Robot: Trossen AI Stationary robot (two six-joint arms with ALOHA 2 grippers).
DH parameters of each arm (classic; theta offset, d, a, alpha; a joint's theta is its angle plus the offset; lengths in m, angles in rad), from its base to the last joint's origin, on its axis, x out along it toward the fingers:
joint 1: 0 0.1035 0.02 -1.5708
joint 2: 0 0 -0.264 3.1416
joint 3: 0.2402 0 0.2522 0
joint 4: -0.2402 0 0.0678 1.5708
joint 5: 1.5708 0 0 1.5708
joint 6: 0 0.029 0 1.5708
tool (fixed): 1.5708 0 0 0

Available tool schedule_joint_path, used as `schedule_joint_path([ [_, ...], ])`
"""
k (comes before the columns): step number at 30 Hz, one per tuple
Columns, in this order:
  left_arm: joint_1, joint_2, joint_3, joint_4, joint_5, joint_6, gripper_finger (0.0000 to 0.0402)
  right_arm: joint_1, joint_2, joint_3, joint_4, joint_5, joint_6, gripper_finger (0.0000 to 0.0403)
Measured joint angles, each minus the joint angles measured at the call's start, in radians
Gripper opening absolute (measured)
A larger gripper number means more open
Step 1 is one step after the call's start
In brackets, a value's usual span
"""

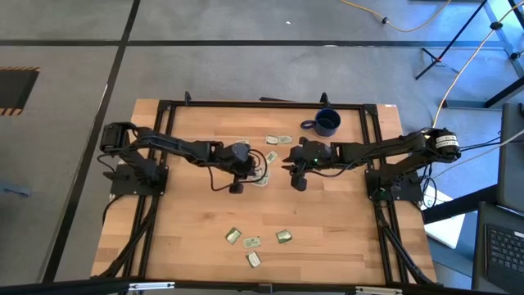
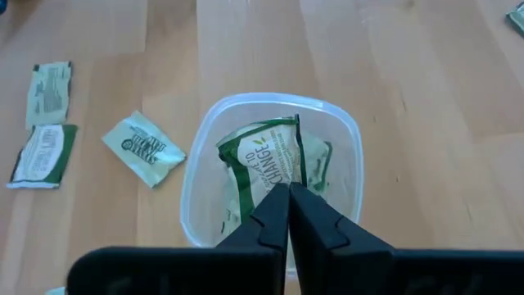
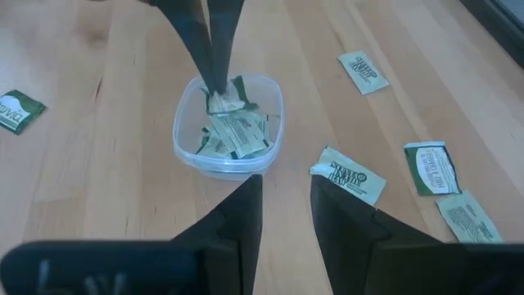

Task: Pick and place Stevia / Truvia into bins
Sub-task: Put the green stevia packet into the container, then put the light green stevia packet into the container

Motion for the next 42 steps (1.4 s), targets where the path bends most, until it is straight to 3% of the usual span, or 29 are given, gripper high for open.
schedule_joint_path([
  [12, 0.004, -0.011, 0.0, 0.001, -0.01, 0.0, 0.0066, 0.0, 0.0, 0.0, -0.003, 0.0, -0.007, 0.0109],
  [22, 0.04, -0.148, 0.0, -0.042, -0.117, 0.0, 0.0074, -0.054, 0.038, 0.0, 0.106, -0.001, -0.036, 0.01],
  [32, 0.07, -0.235, -0.001, -0.106, -0.131, -0.015, 0.0075, -0.155, 0.244, 0.005, 0.221, -0.031, -0.089, 0.0076],
  [42, 0.083, -0.262, -0.001, -0.142, -0.131, 0.0, 0.0075, -0.176, 0.439, 0.124, 0.204, -0.032, -0.119, 0.0075],
])
